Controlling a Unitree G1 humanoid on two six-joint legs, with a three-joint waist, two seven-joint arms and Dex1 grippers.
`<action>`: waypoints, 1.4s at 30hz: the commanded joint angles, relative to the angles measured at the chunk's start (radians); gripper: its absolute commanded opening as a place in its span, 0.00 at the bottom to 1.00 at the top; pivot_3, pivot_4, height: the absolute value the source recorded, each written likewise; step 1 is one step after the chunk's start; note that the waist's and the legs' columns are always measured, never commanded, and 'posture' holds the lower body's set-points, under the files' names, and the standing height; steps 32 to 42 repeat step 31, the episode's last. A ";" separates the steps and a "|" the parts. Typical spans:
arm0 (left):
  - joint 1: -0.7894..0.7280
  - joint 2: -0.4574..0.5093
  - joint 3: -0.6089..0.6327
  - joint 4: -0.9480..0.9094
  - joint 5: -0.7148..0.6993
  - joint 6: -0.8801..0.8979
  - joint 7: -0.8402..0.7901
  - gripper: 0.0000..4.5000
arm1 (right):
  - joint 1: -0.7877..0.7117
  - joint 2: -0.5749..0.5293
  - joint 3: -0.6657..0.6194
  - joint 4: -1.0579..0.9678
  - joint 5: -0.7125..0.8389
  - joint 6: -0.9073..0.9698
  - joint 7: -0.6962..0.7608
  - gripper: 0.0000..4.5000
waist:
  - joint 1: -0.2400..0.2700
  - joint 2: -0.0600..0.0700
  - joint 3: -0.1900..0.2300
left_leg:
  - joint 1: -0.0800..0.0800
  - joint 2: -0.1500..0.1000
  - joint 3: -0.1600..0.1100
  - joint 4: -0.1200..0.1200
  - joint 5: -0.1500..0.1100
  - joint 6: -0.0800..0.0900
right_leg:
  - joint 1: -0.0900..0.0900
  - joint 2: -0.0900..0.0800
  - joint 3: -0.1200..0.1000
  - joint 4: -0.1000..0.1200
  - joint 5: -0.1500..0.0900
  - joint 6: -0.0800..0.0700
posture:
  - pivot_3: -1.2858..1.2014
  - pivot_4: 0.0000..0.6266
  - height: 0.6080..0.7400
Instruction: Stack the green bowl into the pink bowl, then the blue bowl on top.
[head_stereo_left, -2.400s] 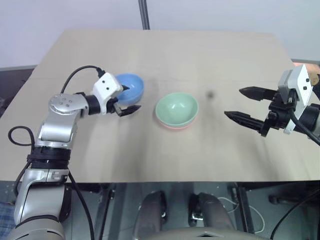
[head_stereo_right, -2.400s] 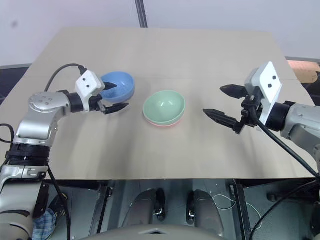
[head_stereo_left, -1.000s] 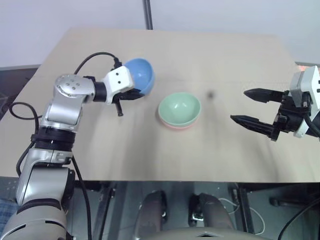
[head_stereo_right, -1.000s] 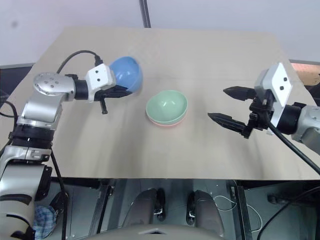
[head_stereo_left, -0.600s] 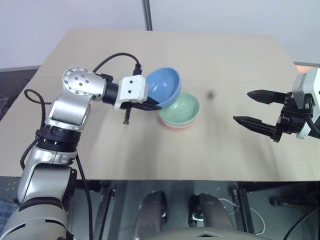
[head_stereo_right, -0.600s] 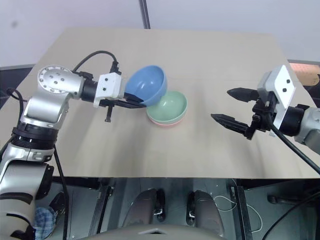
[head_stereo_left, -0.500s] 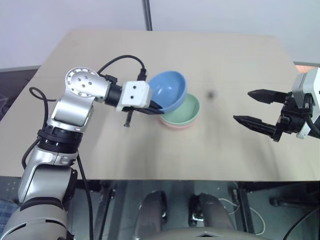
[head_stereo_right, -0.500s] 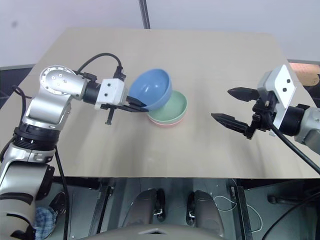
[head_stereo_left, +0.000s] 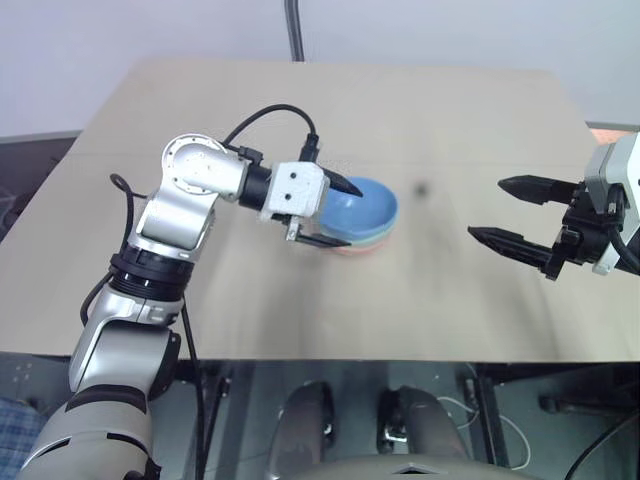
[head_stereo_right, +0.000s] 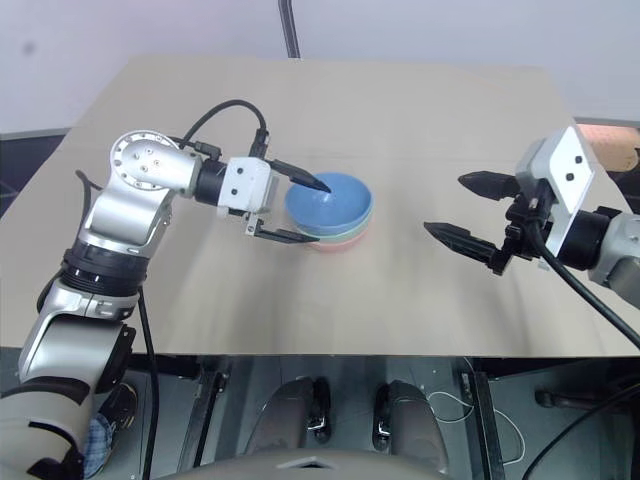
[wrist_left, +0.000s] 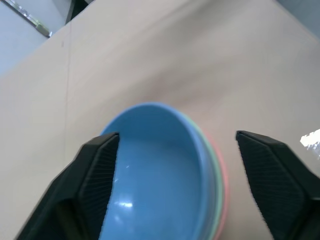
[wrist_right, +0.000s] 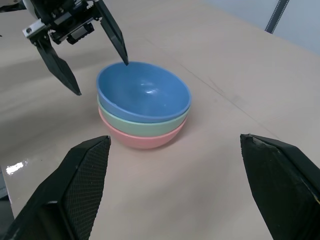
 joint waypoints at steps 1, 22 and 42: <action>-0.036 0.027 0.073 -0.040 -0.076 0.115 0.019 0.82 | -0.010 -0.017 -0.029 -0.019 0.009 -0.025 0.006 1.00 | 0.000 0.000 0.000 | 0.000 0.000 0.000 0.000 0.000 0.000 | 0.000 0.000 0.000 0.000 0.000 0.000 | 0.52 0.24 1.00; 0.370 0.144 0.382 -0.117 -0.169 0.351 0.315 0.82 | 0.212 -0.013 -0.179 0.214 -0.178 -0.269 0.282 1.00 | 0.003 0.000 0.000 | 0.001 0.000 -0.001 0.000 -0.003 0.005 | 0.001 -0.001 -0.001 0.000 0.000 0.000 | 0.52 0.24 1.00; 0.488 0.174 0.426 -0.221 -0.195 0.349 0.338 0.82 | 0.286 -0.008 -0.160 0.275 -0.268 -0.381 0.369 1.00 | 0.002 0.000 0.000 | 0.002 0.000 0.000 0.000 -0.003 0.005 | 0.002 -0.002 0.000 0.000 0.000 0.000 | 0.52 0.24 1.00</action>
